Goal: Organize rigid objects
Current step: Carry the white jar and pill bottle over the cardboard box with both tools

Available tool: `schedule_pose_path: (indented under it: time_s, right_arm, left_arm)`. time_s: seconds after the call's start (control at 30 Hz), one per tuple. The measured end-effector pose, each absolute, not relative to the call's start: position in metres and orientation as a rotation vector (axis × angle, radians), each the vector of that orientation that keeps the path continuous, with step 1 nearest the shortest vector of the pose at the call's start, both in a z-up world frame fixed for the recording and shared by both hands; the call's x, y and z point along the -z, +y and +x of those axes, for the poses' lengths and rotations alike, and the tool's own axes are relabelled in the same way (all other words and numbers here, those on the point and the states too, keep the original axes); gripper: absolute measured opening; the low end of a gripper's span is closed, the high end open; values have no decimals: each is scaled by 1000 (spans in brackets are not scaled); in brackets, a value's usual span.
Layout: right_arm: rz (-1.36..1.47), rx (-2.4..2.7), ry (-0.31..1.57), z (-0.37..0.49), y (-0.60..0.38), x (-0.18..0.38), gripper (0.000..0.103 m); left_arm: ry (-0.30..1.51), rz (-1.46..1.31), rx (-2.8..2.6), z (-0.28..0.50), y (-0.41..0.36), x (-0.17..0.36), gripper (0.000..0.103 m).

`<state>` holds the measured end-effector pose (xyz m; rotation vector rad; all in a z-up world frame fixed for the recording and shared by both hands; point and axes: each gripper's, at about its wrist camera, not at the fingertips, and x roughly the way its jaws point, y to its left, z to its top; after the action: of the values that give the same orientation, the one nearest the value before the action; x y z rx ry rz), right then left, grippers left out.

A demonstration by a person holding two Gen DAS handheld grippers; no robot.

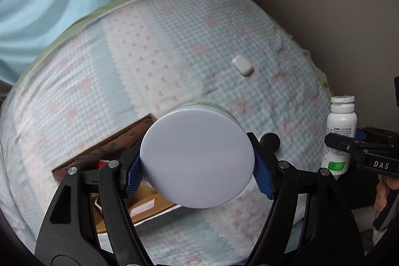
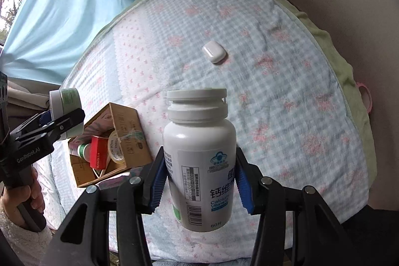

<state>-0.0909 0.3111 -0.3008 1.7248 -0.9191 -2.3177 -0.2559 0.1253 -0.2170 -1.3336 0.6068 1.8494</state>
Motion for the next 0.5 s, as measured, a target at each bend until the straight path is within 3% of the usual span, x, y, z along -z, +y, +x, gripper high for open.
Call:
schedule_pose_path:
  time_s: [0.5]
  right_arm:
    - [1587,2351,-832,-89,152,217,46]
  left_arm:
    - [445,-1415,-1988,-298,-85,191,70]
